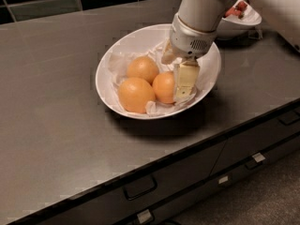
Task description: Pick orange from white bowl
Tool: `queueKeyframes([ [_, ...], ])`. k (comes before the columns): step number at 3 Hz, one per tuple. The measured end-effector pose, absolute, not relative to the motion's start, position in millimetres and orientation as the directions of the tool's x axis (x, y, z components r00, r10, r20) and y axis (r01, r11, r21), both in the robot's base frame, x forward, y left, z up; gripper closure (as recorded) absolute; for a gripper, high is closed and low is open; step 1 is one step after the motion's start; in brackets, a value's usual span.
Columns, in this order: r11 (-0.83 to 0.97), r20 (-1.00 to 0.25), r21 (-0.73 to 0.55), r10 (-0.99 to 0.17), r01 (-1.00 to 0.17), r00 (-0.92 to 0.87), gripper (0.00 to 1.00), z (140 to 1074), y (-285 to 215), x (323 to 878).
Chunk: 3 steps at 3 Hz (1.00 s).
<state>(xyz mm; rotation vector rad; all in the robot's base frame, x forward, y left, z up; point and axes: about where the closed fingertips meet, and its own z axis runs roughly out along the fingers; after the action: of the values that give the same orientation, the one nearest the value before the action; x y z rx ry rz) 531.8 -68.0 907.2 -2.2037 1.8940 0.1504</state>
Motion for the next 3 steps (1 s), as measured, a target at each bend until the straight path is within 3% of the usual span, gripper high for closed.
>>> queueKeyframes([
  [3, -0.146, -0.231, -0.08, -0.96, -0.986, 0.16, 0.27, 896.2, -66.2, 531.7],
])
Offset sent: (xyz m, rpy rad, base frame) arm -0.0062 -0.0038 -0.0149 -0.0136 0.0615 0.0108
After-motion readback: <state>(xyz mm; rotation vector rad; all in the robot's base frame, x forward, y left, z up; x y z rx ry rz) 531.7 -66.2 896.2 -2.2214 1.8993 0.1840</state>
